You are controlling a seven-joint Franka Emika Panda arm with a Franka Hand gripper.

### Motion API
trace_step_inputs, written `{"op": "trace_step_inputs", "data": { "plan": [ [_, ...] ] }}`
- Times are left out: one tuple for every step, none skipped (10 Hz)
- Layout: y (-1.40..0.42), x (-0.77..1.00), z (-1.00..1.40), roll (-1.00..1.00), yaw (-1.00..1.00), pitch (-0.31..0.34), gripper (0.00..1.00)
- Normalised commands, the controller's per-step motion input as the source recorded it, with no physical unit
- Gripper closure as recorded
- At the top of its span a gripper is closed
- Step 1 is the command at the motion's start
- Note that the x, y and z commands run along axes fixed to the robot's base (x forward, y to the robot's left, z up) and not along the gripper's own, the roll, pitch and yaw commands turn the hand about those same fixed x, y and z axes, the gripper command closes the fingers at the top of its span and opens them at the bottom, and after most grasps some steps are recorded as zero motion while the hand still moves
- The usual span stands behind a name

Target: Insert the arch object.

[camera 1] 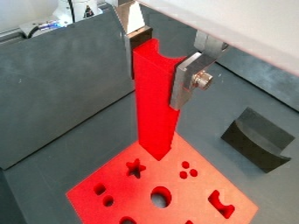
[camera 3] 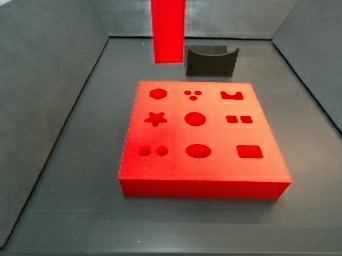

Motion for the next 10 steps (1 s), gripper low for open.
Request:
{"op": "trace_step_inputs", "data": {
  "plan": [
    [0.0,0.0,-0.05,-0.01,0.0,0.0,1.0],
    [0.01,0.54,-0.19,0.01,0.0,-0.034,1.0],
    [0.18,1.0,-0.15,0.0,0.0,-0.096,1.0],
    [0.16,1.0,-0.1,0.0,-0.01,-0.129,1.0],
    [0.15,1.0,-0.09,0.0,-0.02,-0.13,1.0],
    [0.15,1.0,-0.09,0.0,-0.02,-0.129,1.0],
    [0.12,1.0,-0.09,0.0,-0.03,-0.126,1.0],
    [0.07,1.0,-0.11,0.0,-0.05,-0.124,1.0],
    [0.06,1.0,-0.15,0.0,-0.06,-0.117,1.0],
    [0.07,1.0,-0.15,0.0,-0.06,-0.119,1.0]
  ]
}}
